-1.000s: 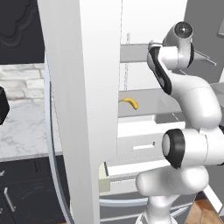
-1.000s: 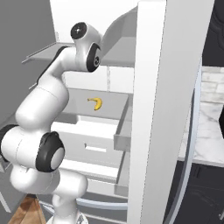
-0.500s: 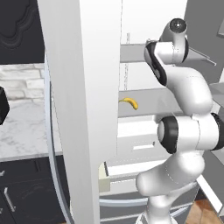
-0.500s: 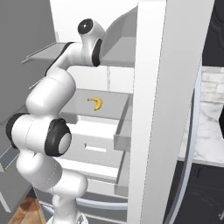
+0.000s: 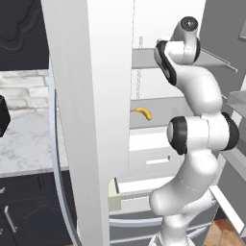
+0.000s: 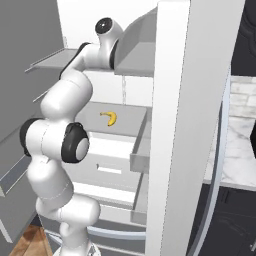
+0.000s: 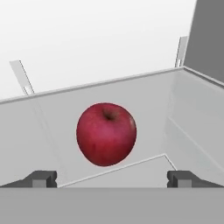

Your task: Retrieve the apple and banana from the fridge and place them into the bowl on the dining table.

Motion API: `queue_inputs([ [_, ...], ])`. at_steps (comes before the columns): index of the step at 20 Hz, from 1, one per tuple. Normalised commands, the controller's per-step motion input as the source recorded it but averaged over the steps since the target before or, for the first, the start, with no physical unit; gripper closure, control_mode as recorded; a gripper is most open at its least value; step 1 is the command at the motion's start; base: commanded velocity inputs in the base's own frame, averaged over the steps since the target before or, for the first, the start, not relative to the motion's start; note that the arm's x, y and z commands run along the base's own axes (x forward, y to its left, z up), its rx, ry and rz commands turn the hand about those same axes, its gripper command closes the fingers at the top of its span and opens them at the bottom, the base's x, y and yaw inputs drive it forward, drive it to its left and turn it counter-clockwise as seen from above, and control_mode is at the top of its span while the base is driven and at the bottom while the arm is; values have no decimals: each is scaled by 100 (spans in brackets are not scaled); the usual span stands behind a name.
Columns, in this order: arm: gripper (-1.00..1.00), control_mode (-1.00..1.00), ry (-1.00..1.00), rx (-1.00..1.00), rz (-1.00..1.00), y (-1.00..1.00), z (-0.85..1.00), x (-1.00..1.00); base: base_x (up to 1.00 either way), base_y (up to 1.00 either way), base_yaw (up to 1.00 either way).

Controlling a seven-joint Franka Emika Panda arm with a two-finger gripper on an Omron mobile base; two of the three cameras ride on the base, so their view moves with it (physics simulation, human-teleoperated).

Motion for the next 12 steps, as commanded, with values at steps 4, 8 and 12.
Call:
queue_inputs([
  [4, -100, -100, 0, 5, 0, -7, 0, 39, 0, 0, 0],
  [8, -100, -100, 0, 1, 0, -10, 0, 36, 0, 0, 0],
  [12, -100, -100, 0, 0, 0, -4, 0, 32, 0, 0, 0],
])
